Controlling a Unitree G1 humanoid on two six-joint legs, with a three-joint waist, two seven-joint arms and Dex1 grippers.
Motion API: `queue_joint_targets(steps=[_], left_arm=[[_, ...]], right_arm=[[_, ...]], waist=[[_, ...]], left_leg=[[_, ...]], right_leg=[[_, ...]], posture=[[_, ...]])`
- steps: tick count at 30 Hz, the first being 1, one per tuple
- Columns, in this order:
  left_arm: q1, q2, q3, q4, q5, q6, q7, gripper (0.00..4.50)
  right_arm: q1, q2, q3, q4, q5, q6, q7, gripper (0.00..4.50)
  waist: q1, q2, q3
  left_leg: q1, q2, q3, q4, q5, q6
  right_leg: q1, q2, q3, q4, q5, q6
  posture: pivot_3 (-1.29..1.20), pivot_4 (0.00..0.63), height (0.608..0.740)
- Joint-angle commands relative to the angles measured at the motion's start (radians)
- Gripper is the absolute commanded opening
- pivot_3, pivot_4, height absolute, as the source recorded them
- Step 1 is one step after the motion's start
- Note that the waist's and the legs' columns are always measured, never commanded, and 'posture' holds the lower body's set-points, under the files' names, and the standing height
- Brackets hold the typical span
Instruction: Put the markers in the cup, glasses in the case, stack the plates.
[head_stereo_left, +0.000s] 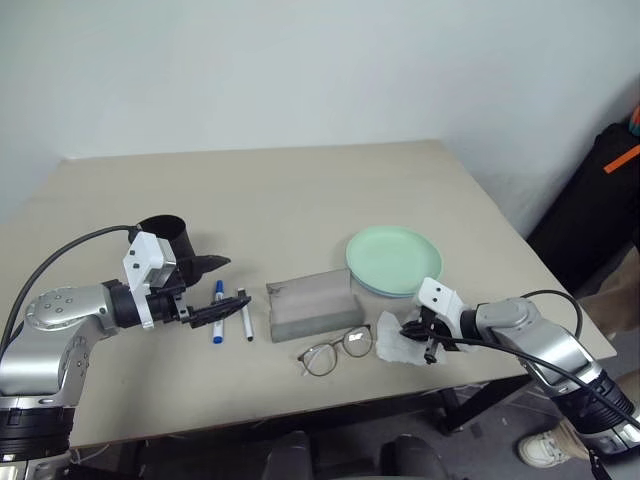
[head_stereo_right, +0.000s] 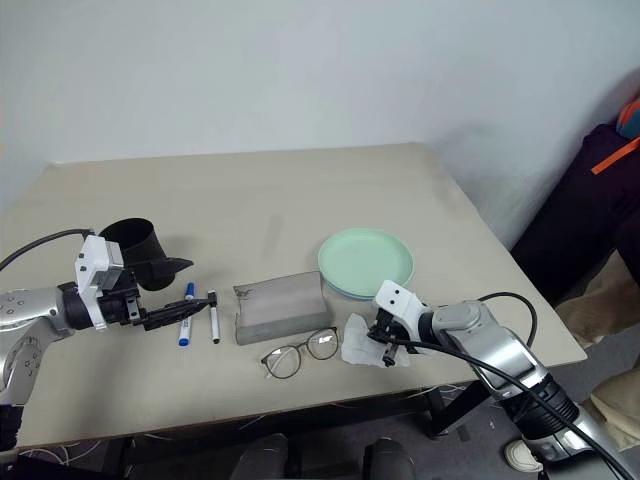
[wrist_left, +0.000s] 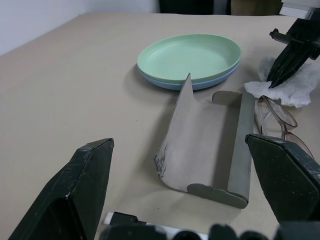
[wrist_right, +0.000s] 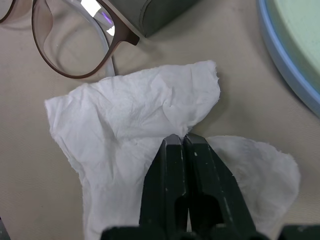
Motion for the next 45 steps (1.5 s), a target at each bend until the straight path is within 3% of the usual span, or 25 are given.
queue_joint_targets(steps=[1,13,23,36,40,45], left_arm=[[-0.022,0.009,0.016,-0.023,-0.001,-0.019,0.007,4.50],[-0.034,0.005,0.009,-0.011,0.006,-0.024,0.018,4.50],[-0.055,-0.006,-0.006,0.013,0.012,-0.042,0.023,4.50],[-0.043,-0.020,-0.001,-0.010,0.010,-0.033,0.039,4.50],[-0.042,-0.027,-0.006,-0.023,0.008,-0.027,0.049,4.50],[-0.040,-0.028,-0.006,-0.028,0.008,-0.021,0.048,4.50]], right_arm=[[-0.013,-0.024,-0.010,-0.049,-0.005,0.011,0.011,0.02],[-0.192,-0.061,-0.189,-0.062,0.118,0.058,0.081,0.02],[-0.434,0.159,-0.195,0.442,-0.051,-0.100,-0.196,0.02],[-0.528,0.358,-0.223,0.744,-0.121,-0.245,-0.343,0.02],[-0.545,0.359,-0.240,0.748,-0.112,-0.231,-0.342,0.95],[-0.527,0.287,-0.269,0.632,-0.099,-0.171,-0.299,2.72]], waist=[[0.000,0.000,0.000],[0.000,0.000,0.000],[-0.002,0.000,0.000],[-0.006,0.001,0.000],[-0.006,0.001,0.000],[-0.005,0.002,0.000]], left_leg=[[0.000,0.000,0.000,0.000,0.000,0.000],[0.000,0.000,0.000,0.000,0.000,0.000],[0.000,0.000,0.001,0.000,0.000,0.000],[-0.001,0.000,0.001,-0.001,0.001,0.000],[-0.001,0.000,0.001,-0.001,0.001,0.000],[-0.001,0.000,0.001,-0.001,0.001,0.000]], right_leg=[[0.000,0.000,0.000,0.000,0.000,0.000],[0.000,0.000,0.000,0.000,0.000,0.000],[-0.001,0.000,0.000,0.001,0.000,0.000],[0.000,0.001,0.001,0.002,0.003,0.001],[0.000,0.001,0.001,0.001,0.003,0.001],[0.000,0.001,0.001,0.001,0.003,0.001]], posture=[[0.00,0.000,0.740],[0.00,0.000,0.740],[0.00,0.000,0.740],[0.00,0.000,0.740],[0.00,0.000,0.740],[0.00,0.000,0.740]])
